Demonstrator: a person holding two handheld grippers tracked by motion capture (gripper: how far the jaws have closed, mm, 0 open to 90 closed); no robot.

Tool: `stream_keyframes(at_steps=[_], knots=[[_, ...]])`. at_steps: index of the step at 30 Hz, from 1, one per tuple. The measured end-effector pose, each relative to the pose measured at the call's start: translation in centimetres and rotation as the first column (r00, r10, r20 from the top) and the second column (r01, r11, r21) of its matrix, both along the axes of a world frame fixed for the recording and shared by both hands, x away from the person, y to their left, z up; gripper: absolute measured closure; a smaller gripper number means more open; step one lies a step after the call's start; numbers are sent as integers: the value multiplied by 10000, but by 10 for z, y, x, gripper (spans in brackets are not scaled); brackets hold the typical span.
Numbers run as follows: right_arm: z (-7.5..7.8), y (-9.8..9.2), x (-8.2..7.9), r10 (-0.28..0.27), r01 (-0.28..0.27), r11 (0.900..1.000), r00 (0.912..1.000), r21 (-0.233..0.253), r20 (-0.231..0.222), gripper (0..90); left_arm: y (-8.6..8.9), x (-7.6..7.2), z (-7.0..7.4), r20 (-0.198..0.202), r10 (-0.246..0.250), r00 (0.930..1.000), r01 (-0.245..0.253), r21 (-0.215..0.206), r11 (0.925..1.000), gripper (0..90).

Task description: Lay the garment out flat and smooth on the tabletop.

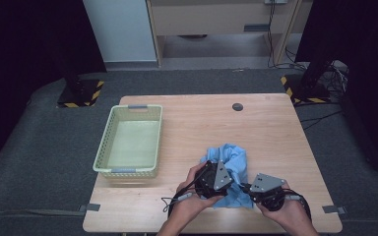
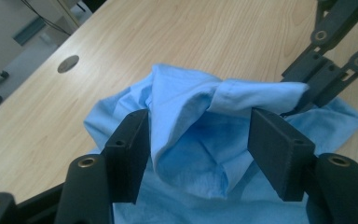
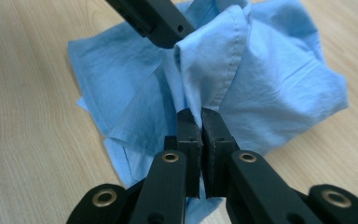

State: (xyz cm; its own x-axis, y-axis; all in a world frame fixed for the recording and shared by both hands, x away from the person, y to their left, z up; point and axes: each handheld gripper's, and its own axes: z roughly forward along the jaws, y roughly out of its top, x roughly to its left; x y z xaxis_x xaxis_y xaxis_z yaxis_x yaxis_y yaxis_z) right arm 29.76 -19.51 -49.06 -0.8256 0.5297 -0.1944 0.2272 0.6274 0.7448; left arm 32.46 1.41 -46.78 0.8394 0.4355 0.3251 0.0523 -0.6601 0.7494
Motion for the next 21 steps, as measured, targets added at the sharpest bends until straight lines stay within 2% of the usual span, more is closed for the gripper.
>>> stream_keyframes(at_steps=[3,10,15,21], knots=[[-5,1,0,90,-92,9999,9999,-145,-96,876,0,3,-6,-87,115,9999,-114,125,9999,402],[-12,6,-1,293,-305,9987,9991,-401,-293,873,5,5,-5,265,434,9987,-435,16,9991,509],[-14,8,-2,408,-427,9978,9985,-516,-371,870,3,5,-8,508,293,9983,-310,321,9990,556],[-14,9,-2,434,-453,9977,9984,-506,-372,862,-2,6,-15,393,247,9989,-266,494,9984,684]])
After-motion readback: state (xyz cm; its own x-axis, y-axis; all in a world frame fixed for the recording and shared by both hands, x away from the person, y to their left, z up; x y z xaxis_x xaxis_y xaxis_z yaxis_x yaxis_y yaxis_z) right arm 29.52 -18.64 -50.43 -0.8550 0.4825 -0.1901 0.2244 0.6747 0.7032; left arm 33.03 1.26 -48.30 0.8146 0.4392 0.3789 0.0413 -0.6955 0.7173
